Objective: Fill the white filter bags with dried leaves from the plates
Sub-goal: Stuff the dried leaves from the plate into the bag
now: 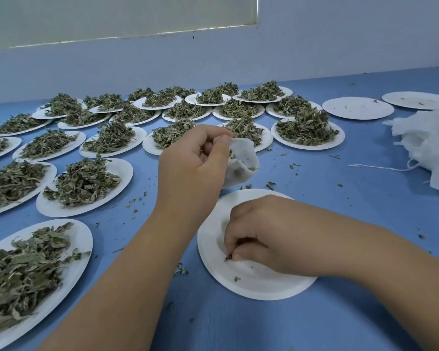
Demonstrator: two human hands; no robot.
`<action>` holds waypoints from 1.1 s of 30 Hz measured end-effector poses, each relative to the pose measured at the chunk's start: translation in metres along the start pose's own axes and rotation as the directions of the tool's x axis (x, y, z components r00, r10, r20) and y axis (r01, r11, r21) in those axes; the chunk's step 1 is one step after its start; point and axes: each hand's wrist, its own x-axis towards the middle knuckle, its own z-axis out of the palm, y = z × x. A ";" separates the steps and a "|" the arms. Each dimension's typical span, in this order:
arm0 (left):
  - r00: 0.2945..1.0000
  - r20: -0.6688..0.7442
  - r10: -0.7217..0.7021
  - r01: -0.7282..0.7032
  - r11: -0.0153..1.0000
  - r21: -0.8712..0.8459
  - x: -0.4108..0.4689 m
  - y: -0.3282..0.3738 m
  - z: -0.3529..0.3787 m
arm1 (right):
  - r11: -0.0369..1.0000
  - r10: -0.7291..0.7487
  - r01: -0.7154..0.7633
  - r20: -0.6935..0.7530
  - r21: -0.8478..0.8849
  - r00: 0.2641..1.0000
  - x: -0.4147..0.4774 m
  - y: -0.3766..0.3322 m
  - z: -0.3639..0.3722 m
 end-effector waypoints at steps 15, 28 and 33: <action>1.000 0.006 0.002 -0.002 1.000 -0.013 0.000 -0.001 -0.001 | 0.962 0.224 -0.229 0.053 0.148 0.973 -0.029 0.030 -0.041; 1.000 0.010 0.003 -0.003 1.000 -0.016 0.000 0.000 0.001 | 0.974 0.215 -0.219 0.068 0.063 0.974 -0.029 0.023 -0.032; 1.000 0.016 0.012 -0.012 1.000 -0.016 0.000 0.000 0.001 | 0.946 0.324 -0.325 0.054 0.012 0.944 -0.036 0.026 -0.042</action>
